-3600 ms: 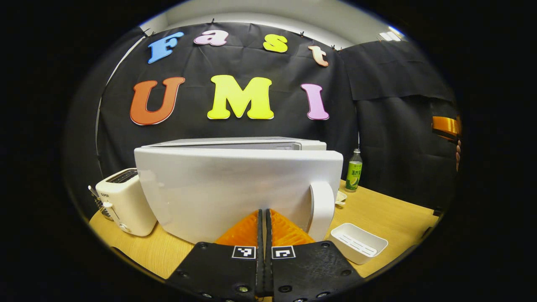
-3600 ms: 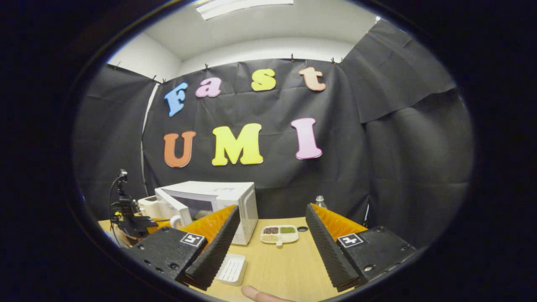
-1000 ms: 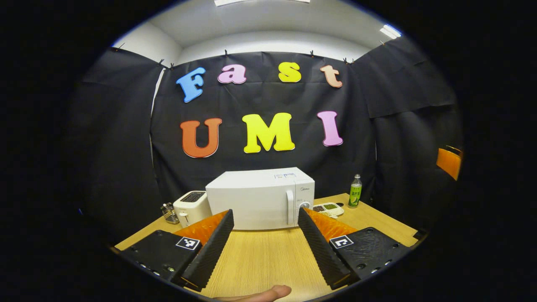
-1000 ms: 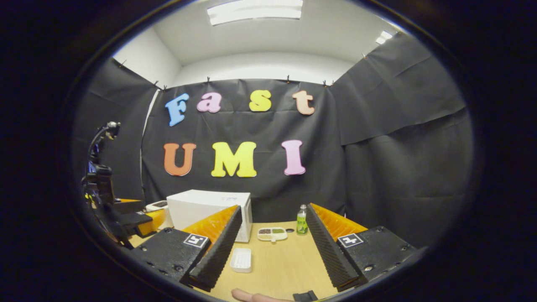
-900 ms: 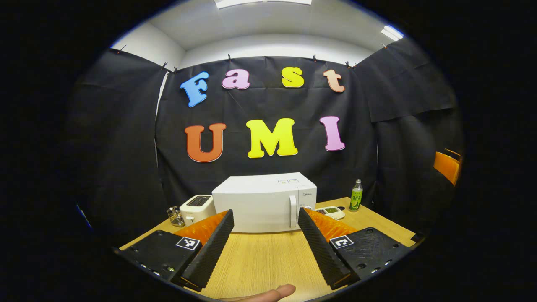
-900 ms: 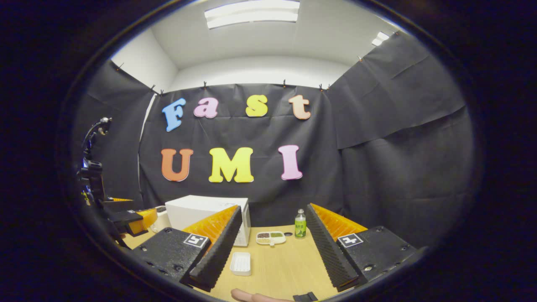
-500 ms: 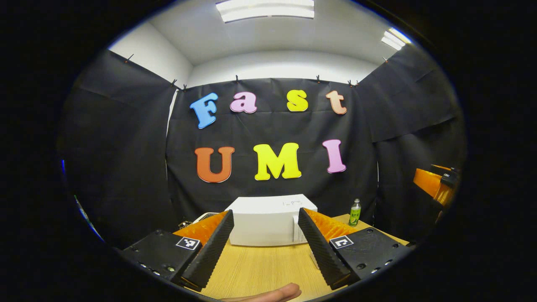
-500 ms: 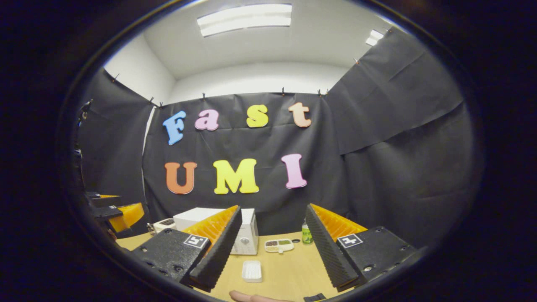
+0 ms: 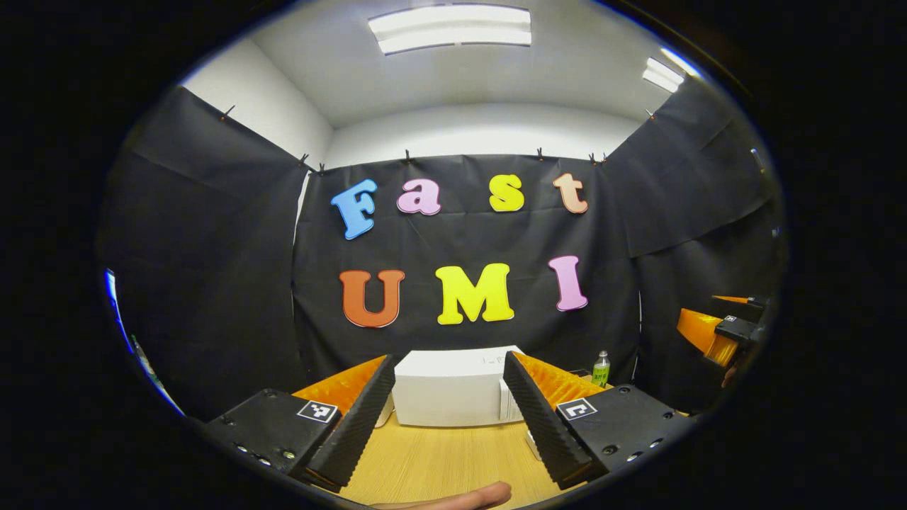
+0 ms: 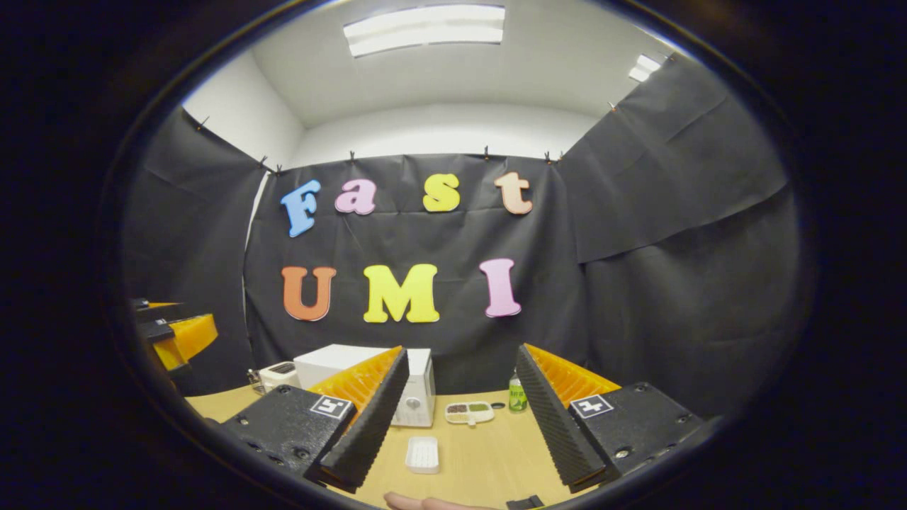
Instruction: Open the microwave oven with the left hand, put the food in, and close the microwave oven.
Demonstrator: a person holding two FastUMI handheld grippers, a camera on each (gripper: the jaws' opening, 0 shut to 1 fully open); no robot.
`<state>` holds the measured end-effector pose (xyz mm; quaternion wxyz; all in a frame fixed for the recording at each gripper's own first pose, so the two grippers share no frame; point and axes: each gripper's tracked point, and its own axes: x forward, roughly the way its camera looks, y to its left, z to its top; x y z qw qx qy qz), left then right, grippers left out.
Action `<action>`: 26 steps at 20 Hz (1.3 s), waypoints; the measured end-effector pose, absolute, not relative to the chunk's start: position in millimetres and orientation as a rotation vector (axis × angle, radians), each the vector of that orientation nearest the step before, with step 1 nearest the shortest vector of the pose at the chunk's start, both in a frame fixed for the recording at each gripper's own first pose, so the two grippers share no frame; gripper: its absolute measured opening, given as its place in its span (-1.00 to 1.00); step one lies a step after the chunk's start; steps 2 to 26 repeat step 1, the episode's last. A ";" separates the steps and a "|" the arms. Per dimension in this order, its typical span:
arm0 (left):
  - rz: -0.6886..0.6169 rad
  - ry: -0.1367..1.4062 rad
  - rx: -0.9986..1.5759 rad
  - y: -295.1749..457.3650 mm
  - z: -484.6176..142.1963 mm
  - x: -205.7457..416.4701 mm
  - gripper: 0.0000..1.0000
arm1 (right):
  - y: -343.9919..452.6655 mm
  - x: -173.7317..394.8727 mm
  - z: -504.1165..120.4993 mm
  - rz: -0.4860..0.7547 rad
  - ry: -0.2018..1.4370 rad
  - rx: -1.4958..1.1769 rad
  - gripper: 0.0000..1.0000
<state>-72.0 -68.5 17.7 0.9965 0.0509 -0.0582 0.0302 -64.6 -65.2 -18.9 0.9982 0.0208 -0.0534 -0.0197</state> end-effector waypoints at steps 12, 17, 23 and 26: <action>0.065 -0.112 0.100 -67.9 14.9 -70.3 0.92 | -66.7 -64.6 -19.6 -0.042 -0.105 0.040 0.94; 0.065 -0.112 0.100 -67.9 14.9 -70.3 0.92 | -66.7 -64.6 -19.6 -0.042 -0.105 0.040 0.94; 0.065 -0.112 0.100 -67.9 14.9 -70.3 0.92 | -66.7 -64.6 -19.6 -0.042 -0.105 0.040 0.94; 0.065 -0.112 0.100 -67.9 14.9 -70.3 0.92 | -66.7 -64.6 -19.6 -0.042 -0.105 0.040 0.94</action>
